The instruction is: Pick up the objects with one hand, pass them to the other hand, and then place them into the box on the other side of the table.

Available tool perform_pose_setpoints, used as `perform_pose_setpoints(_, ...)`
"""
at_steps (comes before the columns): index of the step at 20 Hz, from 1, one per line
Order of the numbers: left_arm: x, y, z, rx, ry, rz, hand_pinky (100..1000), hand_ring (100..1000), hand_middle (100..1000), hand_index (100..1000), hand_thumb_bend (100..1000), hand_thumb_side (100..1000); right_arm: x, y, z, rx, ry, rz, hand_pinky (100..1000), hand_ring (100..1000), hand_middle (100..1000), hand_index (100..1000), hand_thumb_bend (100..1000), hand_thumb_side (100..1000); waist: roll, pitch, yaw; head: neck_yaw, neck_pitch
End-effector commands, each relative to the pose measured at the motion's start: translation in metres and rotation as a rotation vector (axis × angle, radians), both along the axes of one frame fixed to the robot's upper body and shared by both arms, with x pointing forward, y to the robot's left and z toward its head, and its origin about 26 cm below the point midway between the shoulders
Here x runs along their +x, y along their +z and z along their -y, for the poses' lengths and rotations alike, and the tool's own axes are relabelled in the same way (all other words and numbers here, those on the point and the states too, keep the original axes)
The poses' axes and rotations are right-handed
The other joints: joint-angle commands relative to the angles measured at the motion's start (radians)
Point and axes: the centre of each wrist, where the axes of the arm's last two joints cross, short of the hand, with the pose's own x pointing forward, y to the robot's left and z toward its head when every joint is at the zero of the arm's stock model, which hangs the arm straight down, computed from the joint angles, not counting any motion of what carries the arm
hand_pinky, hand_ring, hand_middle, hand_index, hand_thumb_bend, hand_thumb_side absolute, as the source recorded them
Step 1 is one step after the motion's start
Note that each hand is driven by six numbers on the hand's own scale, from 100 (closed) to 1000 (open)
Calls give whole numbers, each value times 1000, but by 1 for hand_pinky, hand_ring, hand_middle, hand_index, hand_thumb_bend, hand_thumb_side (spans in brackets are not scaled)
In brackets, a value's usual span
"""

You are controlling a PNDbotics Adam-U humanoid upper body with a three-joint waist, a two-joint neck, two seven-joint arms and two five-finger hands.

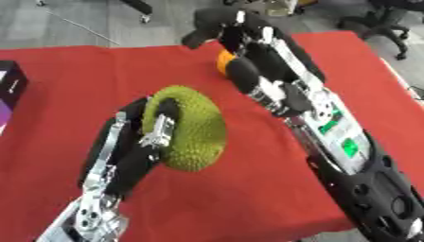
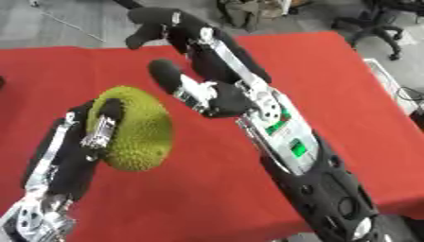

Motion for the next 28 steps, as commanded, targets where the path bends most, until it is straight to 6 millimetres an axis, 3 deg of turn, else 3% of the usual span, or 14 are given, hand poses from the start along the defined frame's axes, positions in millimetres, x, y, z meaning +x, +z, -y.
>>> perform_pose_setpoints(1,2,4,-1,-23,11,18,883,605,569,373,100,458,-3,14,10,65,-22,19,1000,789,675,870,278,643,3,-12,-3,2,2)
perform_pose_setpoints(7,7,6,-9,-39,74,25,884,609,573,375,100,456,-1,19,28,147,-137,12,1000,748,681,875,256,639,7,-14,-8,16,-6)
perform_pose_setpoints(9,9,10,-23,-23,139,35,885,616,585,372,100,451,-1,19,34,161,-174,17,1000,740,680,877,240,633,9,-15,-12,53,-23)
perform_pose_setpoints(11,9,17,-44,26,244,47,883,617,587,360,100,444,-2,17,39,161,-204,26,1000,734,680,878,233,632,12,-17,-17,118,-48)
perform_pose_setpoints(14,17,25,-87,100,487,31,880,621,593,353,100,421,-4,12,44,137,-233,36,1000,735,681,879,228,635,22,-23,-27,248,-89)
perform_pose_setpoints(17,23,35,-136,204,807,-11,872,634,607,345,100,360,-4,6,47,112,-248,33,1000,735,680,881,220,640,30,-30,-38,328,-128)
perform_pose_setpoints(22,44,63,-216,435,1245,-111,858,659,636,359,100,299,-4,-7,51,73,-261,12,1000,733,675,879,201,649,35,-41,-53,368,-173)
perform_pose_setpoints(26,67,69,-286,651,1594,-231,840,707,689,402,100,198,-4,-18,52,23,-247,0,1000,731,669,874,180,664,32,-43,-70,411,-200)
perform_pose_setpoints(28,74,64,-314,765,1732,-307,837,752,750,474,100,144,-4,-22,52,5,-241,-9,1000,730,667,873,172,669,32,-41,-80,434,-208)
